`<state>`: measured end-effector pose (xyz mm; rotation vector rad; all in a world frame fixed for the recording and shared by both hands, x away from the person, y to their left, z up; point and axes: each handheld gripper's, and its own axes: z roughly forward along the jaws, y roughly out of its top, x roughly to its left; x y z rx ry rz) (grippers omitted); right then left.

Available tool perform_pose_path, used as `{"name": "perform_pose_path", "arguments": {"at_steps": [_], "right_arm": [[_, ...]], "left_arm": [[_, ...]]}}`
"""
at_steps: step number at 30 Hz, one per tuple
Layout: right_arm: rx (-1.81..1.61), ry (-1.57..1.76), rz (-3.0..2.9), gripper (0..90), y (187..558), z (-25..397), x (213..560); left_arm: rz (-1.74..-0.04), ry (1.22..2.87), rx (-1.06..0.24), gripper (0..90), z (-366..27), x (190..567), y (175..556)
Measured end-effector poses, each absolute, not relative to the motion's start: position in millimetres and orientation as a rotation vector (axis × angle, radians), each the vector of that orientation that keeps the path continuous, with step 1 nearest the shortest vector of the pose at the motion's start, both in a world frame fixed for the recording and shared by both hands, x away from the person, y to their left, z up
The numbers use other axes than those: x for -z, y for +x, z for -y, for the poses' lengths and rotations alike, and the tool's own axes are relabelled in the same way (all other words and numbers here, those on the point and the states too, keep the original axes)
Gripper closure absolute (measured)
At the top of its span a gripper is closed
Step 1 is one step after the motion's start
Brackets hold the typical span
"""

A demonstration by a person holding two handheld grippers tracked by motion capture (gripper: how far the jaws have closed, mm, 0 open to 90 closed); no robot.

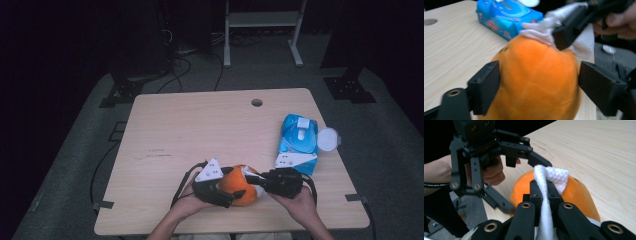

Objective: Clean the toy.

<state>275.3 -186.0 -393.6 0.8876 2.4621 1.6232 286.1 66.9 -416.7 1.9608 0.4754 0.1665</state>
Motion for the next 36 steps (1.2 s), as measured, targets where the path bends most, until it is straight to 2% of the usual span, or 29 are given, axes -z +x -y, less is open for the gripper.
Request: {"name": "perform_pose_path", "arguments": {"at_steps": [2, 4, 8, 11, 15, 22, 30, 36], "right_arm": [[-1.63, 0.889, -2.463, 86.5, 276, 187, 394], [-1.628, 0.894, -2.443, 86.5, 277, 190, 394], [-1.628, 0.948, -2.387, 86.5, 278, 196, 394], [-1.663, 0.902, -2.387, 86.5, 272, 187, 391], [-1.561, 0.83, -2.383, 86.6, 266, 173, 388], [-1.557, 0.971, -2.29, 86.5, 273, 200, 392], [-1.607, 0.797, -2.382, 86.5, 262, 172, 390], [-1.583, 0.971, -2.284, 86.5, 276, 204, 399]], "left_arm": [[-0.498, 1.964, -0.165, 10.0, -69, 419, 290], [-0.489, 1.985, -0.151, 10.3, -68, 423, 290], [-0.435, 2.017, -0.22, 28.5, -61, 425, 284], [-0.393, 2.025, -0.222, 32.6, -57, 427, 281], [-0.41, 2.026, -0.246, 33.0, -58, 426, 279], [-0.419, 2.017, -0.225, 31.1, -58, 427, 281], [-0.43, 2.011, -0.219, 30.1, -60, 427, 282], [-0.442, 2.001, -0.209, 31.6, -65, 427, 284]]}}
